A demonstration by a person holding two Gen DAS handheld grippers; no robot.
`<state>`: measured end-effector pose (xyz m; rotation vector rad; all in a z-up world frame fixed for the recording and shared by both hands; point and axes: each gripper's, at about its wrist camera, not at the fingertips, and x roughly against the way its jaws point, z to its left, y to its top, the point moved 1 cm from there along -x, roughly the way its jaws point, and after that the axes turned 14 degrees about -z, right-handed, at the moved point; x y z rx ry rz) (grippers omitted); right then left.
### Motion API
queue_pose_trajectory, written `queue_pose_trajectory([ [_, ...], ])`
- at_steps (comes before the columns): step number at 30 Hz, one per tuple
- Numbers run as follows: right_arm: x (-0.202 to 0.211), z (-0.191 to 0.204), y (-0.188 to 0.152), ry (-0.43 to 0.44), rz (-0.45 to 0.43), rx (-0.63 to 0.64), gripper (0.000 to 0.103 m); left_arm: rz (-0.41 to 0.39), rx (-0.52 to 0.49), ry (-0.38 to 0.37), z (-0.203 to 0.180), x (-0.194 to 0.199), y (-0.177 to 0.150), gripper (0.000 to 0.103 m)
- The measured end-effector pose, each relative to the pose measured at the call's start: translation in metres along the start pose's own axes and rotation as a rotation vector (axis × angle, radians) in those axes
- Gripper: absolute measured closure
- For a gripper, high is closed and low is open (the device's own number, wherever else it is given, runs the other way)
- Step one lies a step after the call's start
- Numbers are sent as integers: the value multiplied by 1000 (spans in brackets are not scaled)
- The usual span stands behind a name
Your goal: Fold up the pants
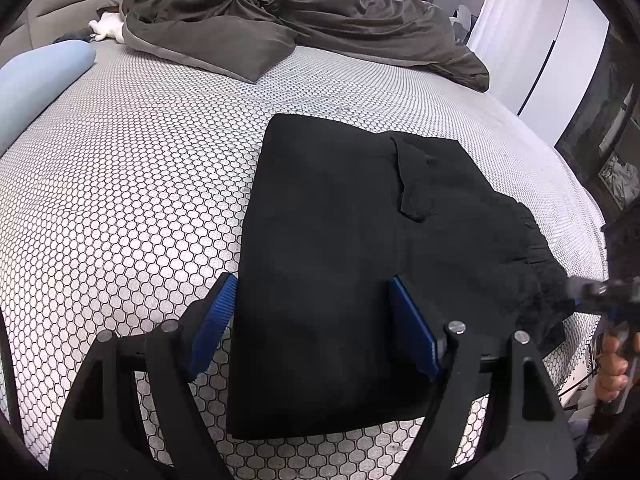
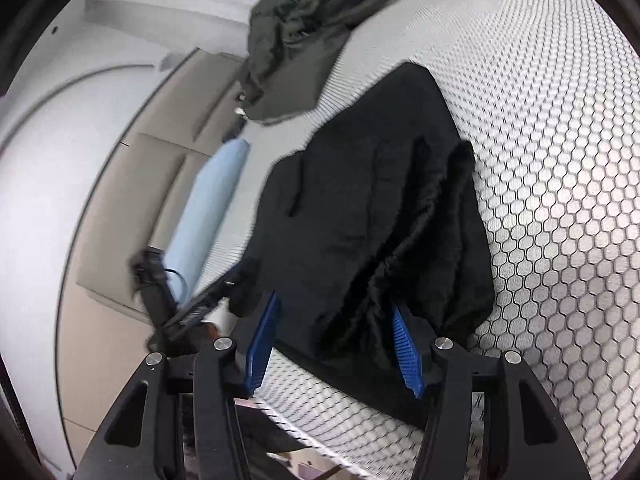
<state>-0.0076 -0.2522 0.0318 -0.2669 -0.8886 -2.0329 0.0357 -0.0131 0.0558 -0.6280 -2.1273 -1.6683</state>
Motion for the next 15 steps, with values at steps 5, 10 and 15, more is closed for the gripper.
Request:
queue_pose_trajectory([
  [5,-21,15,-3,-71,-9,93,88,-6,8,1,1,2,2,27],
  [10,8,42,-9,7,-25,176,89,-42,45,7,16,14,11,27],
  [15,-22,-1,-23,-156,116,130,86,-22,78,41,31,7,10,27],
])
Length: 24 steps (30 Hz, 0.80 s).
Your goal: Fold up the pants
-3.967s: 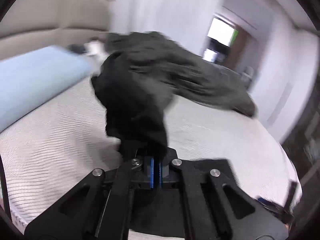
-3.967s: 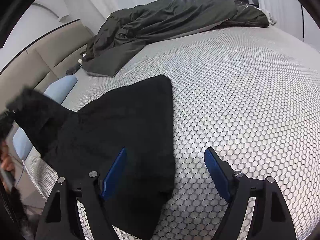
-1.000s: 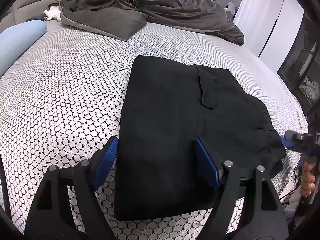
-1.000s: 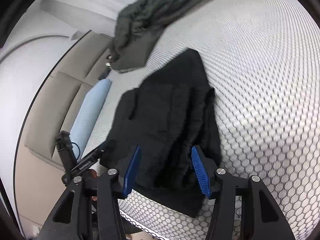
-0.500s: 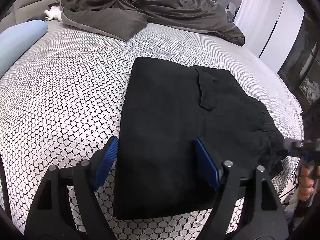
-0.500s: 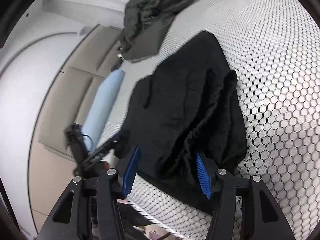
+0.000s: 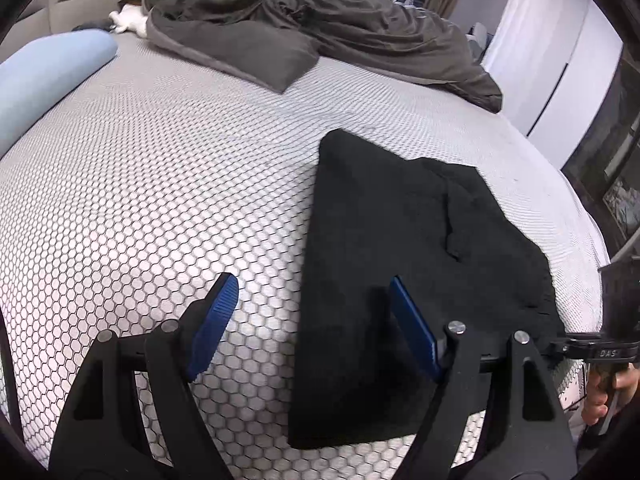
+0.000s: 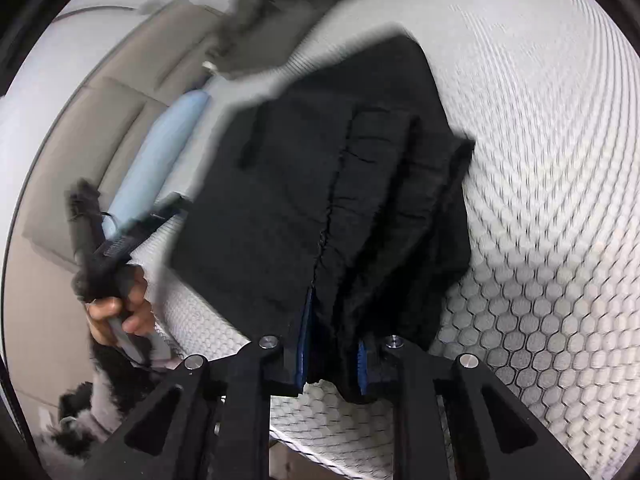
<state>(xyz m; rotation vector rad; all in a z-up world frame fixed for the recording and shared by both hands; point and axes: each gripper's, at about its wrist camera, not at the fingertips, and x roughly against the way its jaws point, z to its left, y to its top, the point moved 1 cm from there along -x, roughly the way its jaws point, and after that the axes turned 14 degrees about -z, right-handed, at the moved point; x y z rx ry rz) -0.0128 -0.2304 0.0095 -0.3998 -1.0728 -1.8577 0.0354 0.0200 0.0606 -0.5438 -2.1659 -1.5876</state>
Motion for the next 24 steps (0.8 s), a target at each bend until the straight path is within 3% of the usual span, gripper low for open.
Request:
queue_pose_trajectory([
  [2,16,6,7,48,-47,12,81,19,20,1,5,-5,-2,27],
  [4,38,13,13,31,-152,67,60,30,34,-13,8,-10,-5,32],
  [5,44,11,16,-4,-214,72,41,39,36,-26,8,-12,-7,41],
  [6,43,6,19,-38,-239,50,35,54,41,-51,8,-16,-9,48],
  [7,38,0,20,-49,-235,20,35,72,51,-79,7,-19,-10,63],
  [8,26,-9,21,-55,-208,-30,35,86,58,-96,4,-21,-12,70],
  [10,9,-18,25,-68,-190,-85,42,91,31,-91,-2,-19,-14,73],
  [12,-3,-11,36,-100,-219,-53,62,108,-9,-80,-8,-15,-17,73],
  [15,-13,-6,52,-146,-270,-26,64,119,-58,-90,-16,-8,-25,73],
  [19,-11,-5,62,-183,-257,7,58,71,-67,-76,-11,3,-21,72],
  [22,8,6,54,-252,-323,89,57,-5,-93,-53,-9,16,-13,72],
  [24,15,21,45,-234,-334,152,57,-16,-119,-87,-19,16,-10,71],
])
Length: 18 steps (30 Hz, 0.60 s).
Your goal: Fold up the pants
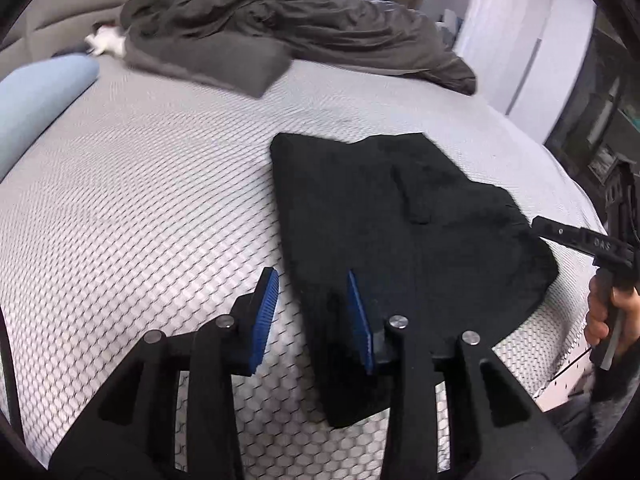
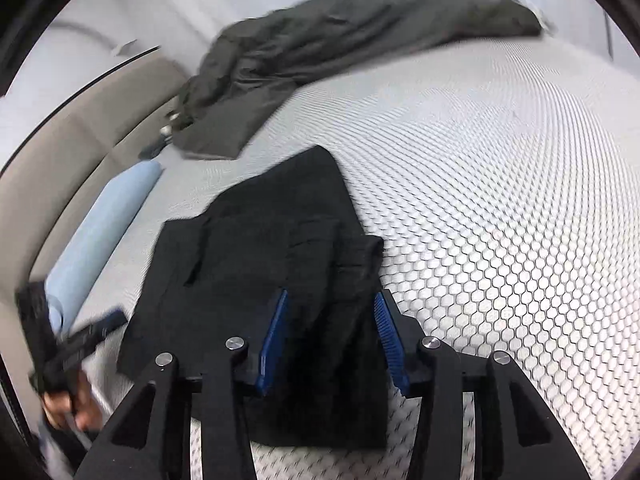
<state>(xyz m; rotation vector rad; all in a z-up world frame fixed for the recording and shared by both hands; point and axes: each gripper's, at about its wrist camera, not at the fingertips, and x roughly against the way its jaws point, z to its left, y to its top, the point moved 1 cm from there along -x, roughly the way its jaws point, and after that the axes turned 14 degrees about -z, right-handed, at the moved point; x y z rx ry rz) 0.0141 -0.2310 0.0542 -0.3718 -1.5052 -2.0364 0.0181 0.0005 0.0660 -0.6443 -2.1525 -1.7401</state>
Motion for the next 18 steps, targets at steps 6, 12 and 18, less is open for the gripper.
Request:
queue_pose_trajectory([
  [6,-6,78,-12,72,-41,290,55,49,-216,-76,-56,-36,-10,67],
  [12,-3,61,-2,-47,-73,262,55,49,-211,-81,-53,-29,-14,64],
  [18,1,18,8,173,-10,-35,55,53,-194,-64,-50,-30,-13,63],
])
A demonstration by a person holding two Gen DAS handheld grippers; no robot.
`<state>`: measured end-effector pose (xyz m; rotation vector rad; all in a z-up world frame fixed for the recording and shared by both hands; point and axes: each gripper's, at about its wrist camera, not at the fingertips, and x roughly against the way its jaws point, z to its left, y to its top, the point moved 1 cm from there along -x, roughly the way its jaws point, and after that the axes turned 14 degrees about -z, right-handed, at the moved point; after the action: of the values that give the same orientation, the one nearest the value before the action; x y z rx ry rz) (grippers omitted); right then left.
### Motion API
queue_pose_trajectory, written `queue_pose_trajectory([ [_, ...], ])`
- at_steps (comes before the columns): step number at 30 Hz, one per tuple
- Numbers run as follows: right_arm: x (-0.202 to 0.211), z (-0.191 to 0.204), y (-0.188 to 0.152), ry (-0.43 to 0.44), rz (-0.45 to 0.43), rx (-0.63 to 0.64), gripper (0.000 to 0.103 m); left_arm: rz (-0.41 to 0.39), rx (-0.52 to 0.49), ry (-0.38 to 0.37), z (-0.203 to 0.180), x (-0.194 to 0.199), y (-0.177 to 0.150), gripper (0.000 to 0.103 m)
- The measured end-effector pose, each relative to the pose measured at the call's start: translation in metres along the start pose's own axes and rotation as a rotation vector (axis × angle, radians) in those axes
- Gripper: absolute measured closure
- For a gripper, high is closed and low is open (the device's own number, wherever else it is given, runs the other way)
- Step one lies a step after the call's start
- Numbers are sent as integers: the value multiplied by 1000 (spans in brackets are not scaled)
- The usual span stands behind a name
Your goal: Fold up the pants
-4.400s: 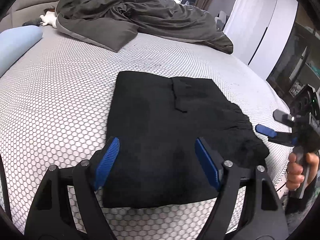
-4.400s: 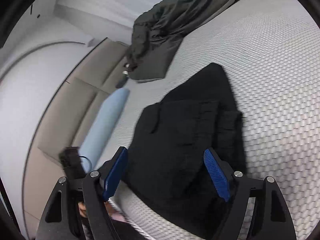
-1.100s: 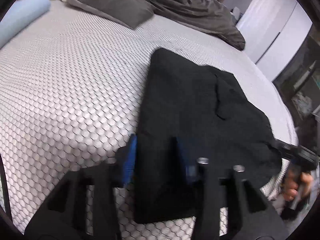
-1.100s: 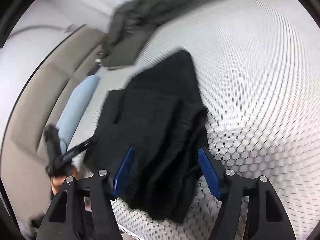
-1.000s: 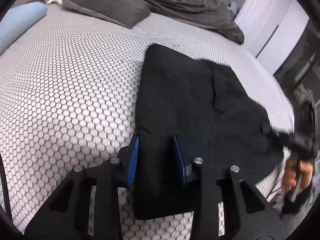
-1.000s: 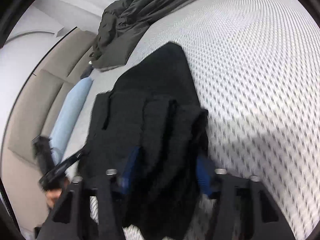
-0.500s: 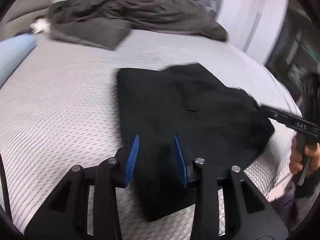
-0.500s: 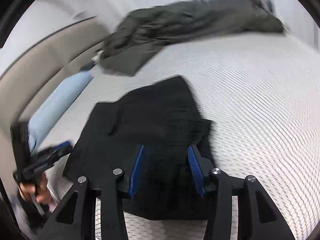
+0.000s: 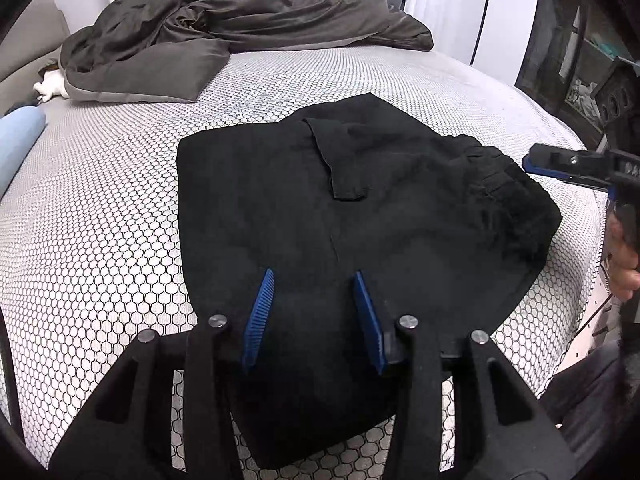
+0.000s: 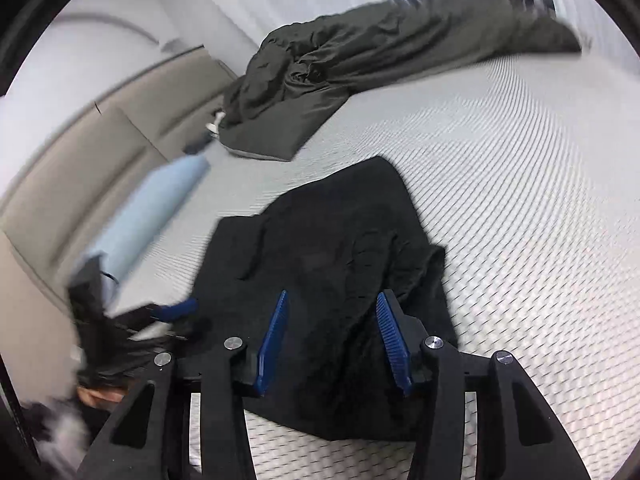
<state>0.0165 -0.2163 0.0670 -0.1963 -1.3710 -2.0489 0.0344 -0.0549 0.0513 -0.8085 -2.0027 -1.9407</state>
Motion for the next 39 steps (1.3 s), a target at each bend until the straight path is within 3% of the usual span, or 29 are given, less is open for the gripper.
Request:
queue_pose_trajectory([
  [4,1,6,2,64,11,-27,55,-2,-10,10,-3,1,-1,60],
  [7,5,11,3,57,11,-4,55,-3,-12,8,-4,2,-2,60],
  [13,-14,4,-8,32,97,-58,55,0,-16,10,-6,0,0,60],
  [18,-15,5,-7,151,103,-150,55,1,-15,9,-6,1,0,60],
  [22,-33,9,-23,37,193,-56,58,2,-22,11,-6,0,0,60],
  [24,-40,10,-28,-28,188,12,97,4,-22,9,-5,0,1,60],
  [29,-6,23,-6,-20,48,71,98,-62,54,-37,3,26,10,60],
  [30,-3,23,-6,-30,51,90,98,-68,53,-32,5,29,10,60],
  [33,-19,4,-19,-196,134,138,90,-22,28,-4,5,19,4,57],
  [35,-20,0,-18,-196,128,101,89,11,2,34,3,12,-3,57],
  [37,0,15,-7,-180,39,145,87,-7,-4,18,-3,21,0,57],
  [39,17,33,-1,-155,-39,196,87,-64,-9,-43,-13,33,5,57],
])
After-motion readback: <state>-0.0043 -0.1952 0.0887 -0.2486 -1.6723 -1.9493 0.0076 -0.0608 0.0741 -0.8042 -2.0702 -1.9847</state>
